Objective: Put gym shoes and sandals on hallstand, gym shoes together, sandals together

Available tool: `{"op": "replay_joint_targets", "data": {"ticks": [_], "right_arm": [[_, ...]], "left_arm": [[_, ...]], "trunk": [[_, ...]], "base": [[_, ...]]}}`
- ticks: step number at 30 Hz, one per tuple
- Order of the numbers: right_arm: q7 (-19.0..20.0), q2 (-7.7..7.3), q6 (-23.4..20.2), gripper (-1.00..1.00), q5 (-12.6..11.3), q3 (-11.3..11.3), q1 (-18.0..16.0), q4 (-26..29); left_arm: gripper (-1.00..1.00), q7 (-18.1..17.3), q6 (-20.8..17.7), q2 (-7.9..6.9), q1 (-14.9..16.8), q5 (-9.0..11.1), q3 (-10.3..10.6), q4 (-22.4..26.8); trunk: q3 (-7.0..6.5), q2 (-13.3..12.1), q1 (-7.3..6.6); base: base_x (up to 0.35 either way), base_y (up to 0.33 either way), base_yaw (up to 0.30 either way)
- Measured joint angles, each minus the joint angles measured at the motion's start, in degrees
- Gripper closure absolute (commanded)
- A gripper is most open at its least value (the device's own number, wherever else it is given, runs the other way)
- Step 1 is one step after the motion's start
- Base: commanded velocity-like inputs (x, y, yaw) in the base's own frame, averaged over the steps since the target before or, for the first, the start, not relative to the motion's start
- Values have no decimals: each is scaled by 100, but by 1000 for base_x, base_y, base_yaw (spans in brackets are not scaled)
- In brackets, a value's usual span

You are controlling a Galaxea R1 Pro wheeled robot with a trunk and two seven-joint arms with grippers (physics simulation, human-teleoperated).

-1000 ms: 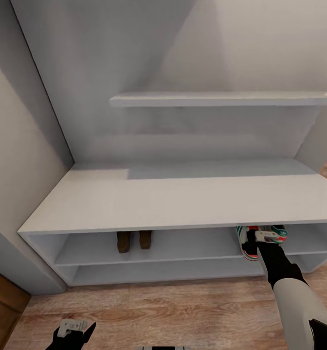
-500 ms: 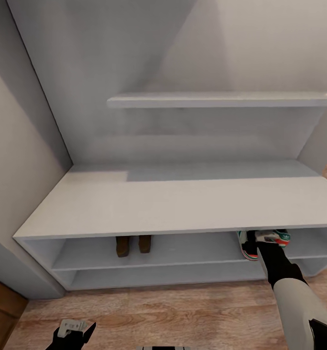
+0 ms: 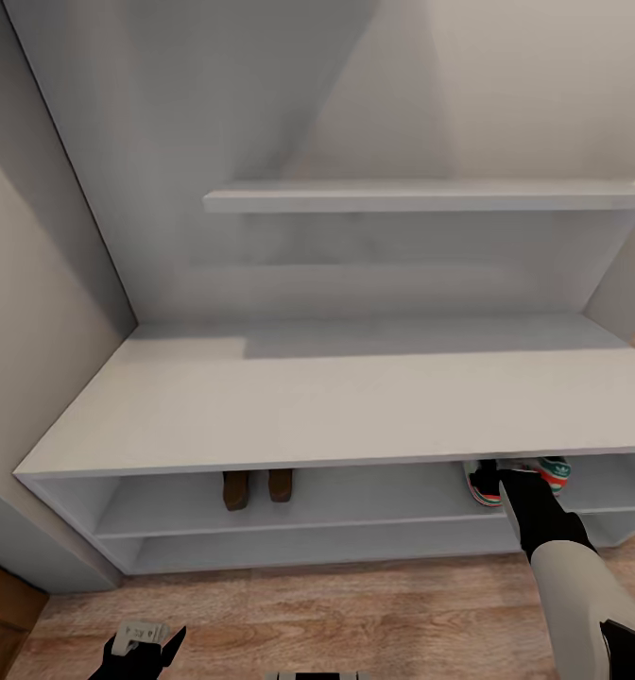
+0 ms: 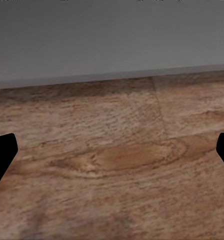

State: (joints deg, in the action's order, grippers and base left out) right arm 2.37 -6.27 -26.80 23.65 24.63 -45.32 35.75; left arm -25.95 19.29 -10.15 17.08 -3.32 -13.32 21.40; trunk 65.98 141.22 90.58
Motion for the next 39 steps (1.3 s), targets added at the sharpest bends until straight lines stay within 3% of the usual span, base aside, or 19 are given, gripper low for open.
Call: {"op": "replay_joint_targets", "data": {"ticks": [6,7,17,39], "right_arm": [[0,-2,2,100,1,5,0,3],[0,-3,0,-100,1,6,0,4],[2,-5,-2,-100,-2,9,0,4],[2,-9,12,-100,6,0,0,-29]], "left_arm": [[-100,0,-3,0,-2,5,-8,0],[-100,0,-3,0,-2,5,-9,0],[-100,0,6,0,-1,-1,-7,0],[-100,3,29,0,-7,16,-5,0]], "trunk": [[0,0,1],[0,0,1],[0,0,2],[0,0,4]], "base": [[42,0,0],[6,0,0],[-35,0,0],[-321,0,0]]}}
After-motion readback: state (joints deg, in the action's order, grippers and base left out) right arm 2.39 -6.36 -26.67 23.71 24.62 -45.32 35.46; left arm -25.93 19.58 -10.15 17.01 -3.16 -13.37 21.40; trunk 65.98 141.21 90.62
